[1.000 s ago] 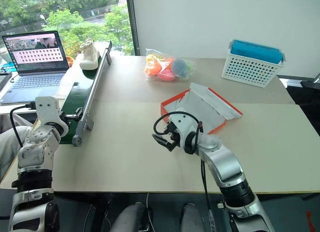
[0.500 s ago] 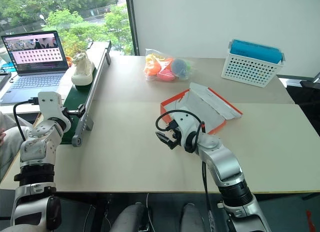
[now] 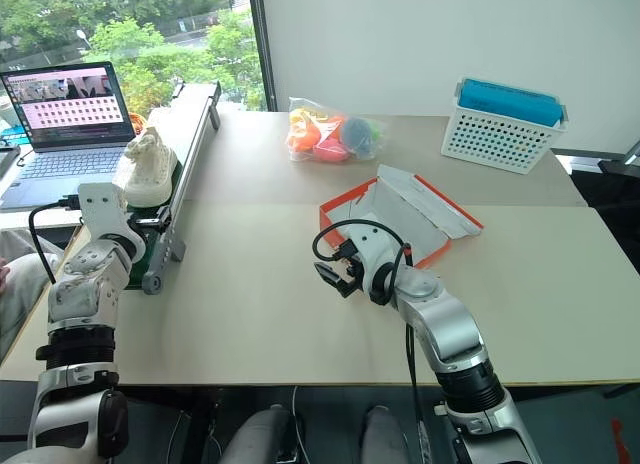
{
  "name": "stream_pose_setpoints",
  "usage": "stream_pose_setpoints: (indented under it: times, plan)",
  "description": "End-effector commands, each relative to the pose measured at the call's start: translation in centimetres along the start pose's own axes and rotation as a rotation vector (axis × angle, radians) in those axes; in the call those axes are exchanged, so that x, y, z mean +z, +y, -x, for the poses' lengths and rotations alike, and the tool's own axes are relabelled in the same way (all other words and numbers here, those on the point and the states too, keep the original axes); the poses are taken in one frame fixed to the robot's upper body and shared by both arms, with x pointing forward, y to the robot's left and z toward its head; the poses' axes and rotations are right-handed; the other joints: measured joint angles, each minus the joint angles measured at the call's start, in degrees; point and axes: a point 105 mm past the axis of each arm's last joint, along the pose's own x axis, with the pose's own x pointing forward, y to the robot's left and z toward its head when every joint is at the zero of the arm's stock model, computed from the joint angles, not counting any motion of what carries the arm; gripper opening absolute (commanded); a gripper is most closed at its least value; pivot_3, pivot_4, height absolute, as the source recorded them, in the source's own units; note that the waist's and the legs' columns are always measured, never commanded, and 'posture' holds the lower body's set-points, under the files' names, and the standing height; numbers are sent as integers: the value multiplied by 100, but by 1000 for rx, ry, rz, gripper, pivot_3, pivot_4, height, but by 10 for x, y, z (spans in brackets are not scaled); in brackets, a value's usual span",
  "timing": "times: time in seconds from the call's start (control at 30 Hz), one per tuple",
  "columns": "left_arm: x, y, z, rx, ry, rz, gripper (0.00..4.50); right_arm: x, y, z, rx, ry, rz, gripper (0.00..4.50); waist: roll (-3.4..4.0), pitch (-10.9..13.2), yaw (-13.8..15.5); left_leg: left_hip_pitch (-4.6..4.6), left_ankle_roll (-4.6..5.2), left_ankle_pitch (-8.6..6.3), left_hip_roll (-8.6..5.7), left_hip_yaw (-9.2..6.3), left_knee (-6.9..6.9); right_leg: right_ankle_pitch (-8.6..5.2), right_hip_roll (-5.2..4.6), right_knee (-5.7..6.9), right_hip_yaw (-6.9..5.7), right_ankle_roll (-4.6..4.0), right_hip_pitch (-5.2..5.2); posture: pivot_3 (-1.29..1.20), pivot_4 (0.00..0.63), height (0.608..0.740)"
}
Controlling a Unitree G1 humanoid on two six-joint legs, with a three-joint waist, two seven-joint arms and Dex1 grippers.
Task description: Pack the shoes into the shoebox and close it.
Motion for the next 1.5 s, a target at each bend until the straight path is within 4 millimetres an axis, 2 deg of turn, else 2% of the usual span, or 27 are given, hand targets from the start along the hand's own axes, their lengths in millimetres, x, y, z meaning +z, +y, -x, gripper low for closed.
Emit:
stream_pose_setpoints:
  times: [0.03,0.27,0.6,0.63,0.73,0.83,1.0,1.37,1.47,1.5]
  plan:
    - [26,13,0,59,-99,10,4500,6,-3,1,-16,-22,9,4417,0,0,-5,0,0,0,0,0,0,0,0,0,0,0,0,0,150,699]
    - [26,17,-1,73,-104,9,4500,5,-3,0,-17,-19,8,4417,0,0,-5,0,0,0,-1,0,0,0,0,0,0,0,1,0,150,699]
    - [13,9,-5,44,-59,14,4500,3,-5,2,-38,-13,9,4417,0,0,20,0,-6,2,-1,-1,1,0,-1,4,0,0,1,0,150,699]
    - [14,7,-5,38,-63,18,3982,2,-6,2,-41,-12,9,4500,0,0,24,0,-7,2,0,-2,1,0,-1,4,-1,0,1,0,150,699]
    - [14,5,-6,33,-65,22,3052,1,-7,3,-47,-6,10,4500,0,0,40,1,-7,2,-1,-2,1,0,-1,4,-1,0,1,0,150,699]
    - [13,3,-7,30,-59,25,1812,0,-7,4,-50,-4,11,4500,-1,-1,56,1,-7,2,-1,-2,1,0,-1,4,-1,0,2,0,150,699]
    - [10,0,-8,17,-49,29,62,0,-8,5,-58,-3,10,4500,-1,-1,53,1,-6,2,-1,-2,0,0,0,4,-1,-1,2,0,150,699]
    - [7,-7,-11,-3,-25,57,62,-2,-10,7,-72,6,9,4500,-1,-1,73,3,-6,3,-1,-2,1,0,-1,5,-1,-1,4,0,150,699]
    - [14,-11,-10,-8,-71,114,62,-3,-11,7,-82,10,11,4500,-1,-1,93,3,-6,3,-2,-2,1,0,-2,4,-1,0,5,0,150,699]
    - [21,-14,-10,-25,-96,195,62,-3,-11,7,-82,11,11,4500,-1,-1,100,3,-6,3,-1,-2,1,0,-2,4,-1,0,5,0,150,699]
